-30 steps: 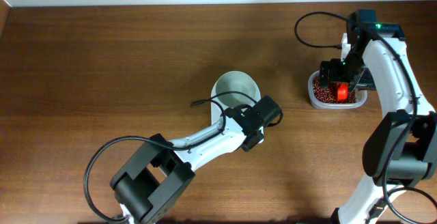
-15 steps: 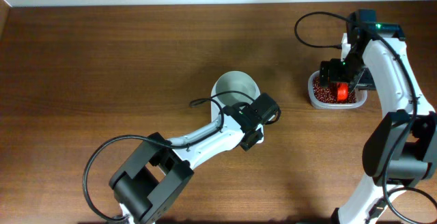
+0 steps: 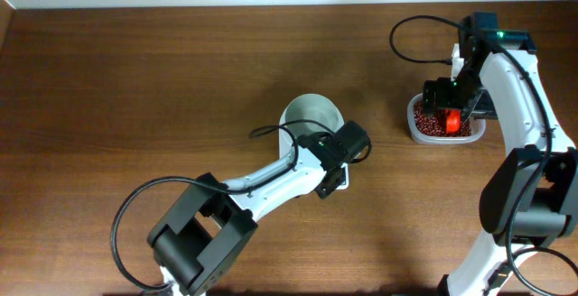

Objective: Scoop item into bowl and weigh 50g on scale

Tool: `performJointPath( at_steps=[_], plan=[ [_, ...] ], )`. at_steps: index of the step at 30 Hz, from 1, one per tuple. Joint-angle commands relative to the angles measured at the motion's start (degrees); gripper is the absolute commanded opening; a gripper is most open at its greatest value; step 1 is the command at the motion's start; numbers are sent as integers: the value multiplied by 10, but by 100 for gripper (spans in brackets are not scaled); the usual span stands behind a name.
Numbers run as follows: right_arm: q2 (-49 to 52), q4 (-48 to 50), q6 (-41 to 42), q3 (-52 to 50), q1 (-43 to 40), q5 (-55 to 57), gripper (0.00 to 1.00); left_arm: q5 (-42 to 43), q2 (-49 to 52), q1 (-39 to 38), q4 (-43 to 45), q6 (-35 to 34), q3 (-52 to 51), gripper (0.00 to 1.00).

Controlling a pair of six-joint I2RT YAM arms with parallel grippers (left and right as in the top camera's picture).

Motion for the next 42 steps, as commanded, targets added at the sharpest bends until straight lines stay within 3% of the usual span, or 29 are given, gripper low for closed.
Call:
performJointPath(
  at_steps=[1,15,31,42],
  plan=[
    [-3,2,2,7,-2,1,99,-10,-69,-2,-16,-21,21,0],
    [-3,2,2,7,-2,1,99,-7,-39,0,-49,-21,17,0],
    [-3,2,2,7,-2,1,99,-6,30,-5,61,-34,16,0],
    [-3,2,2,7,-2,1,99,-6,31,-5,30,-33,1,0]
  ],
)
